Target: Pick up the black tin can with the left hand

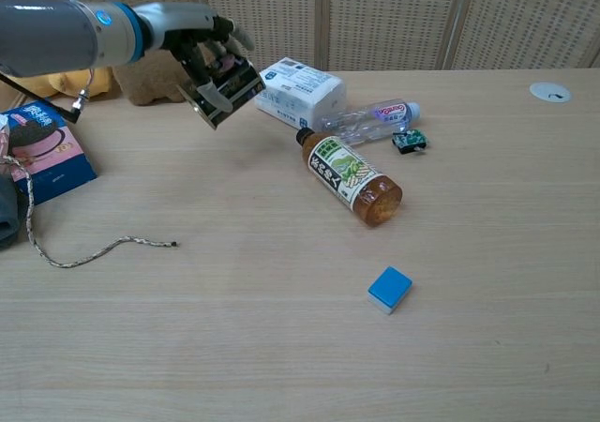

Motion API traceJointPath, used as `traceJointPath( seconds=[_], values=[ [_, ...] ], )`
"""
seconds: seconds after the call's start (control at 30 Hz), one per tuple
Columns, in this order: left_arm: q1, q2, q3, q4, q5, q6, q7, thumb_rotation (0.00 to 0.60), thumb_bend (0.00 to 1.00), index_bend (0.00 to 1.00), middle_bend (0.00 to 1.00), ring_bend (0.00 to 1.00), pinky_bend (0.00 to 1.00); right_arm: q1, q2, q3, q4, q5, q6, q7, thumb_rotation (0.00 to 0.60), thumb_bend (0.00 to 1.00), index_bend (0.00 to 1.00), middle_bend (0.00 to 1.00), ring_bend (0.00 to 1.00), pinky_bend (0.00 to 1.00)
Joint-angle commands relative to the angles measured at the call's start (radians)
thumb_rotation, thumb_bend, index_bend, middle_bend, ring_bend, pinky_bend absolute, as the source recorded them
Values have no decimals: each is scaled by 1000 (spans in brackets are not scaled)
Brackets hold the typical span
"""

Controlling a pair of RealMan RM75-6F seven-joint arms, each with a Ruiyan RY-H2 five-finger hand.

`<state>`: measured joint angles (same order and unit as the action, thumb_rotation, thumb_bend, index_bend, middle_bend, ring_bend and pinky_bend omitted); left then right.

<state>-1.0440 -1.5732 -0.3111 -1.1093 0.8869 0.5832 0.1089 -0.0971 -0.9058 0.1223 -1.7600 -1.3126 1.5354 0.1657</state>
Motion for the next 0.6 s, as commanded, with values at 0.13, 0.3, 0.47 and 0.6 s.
traceJointPath(
  seconds=[0.13, 0.3, 0.47, 0.6],
  values=[
    [44, 171, -53, -209, -22, 84, -20, 600, 0, 153, 349, 681, 364, 15, -14, 0, 12, -16, -14, 9, 600, 16, 0, 0, 0, 0],
    [60, 270, -79, -325, -26, 120, -25, 600, 0, 153, 351, 681, 364, 20, -21, -4, 18, -31, -19, 17, 600, 16, 0, 0, 0, 0],
    [75, 356, -108, -420, -41, 147, -48, 600, 0, 153, 346, 681, 364, 19, -27, -7, 29, -39, -16, 36, 600, 16, 0, 0, 0, 0],
    [83, 404, -121, -466, -51, 165, -60, 600, 0, 154, 346, 681, 363, 23, -34, -9, 37, -47, -19, 46, 600, 15, 0, 0, 0, 0]
  ],
)
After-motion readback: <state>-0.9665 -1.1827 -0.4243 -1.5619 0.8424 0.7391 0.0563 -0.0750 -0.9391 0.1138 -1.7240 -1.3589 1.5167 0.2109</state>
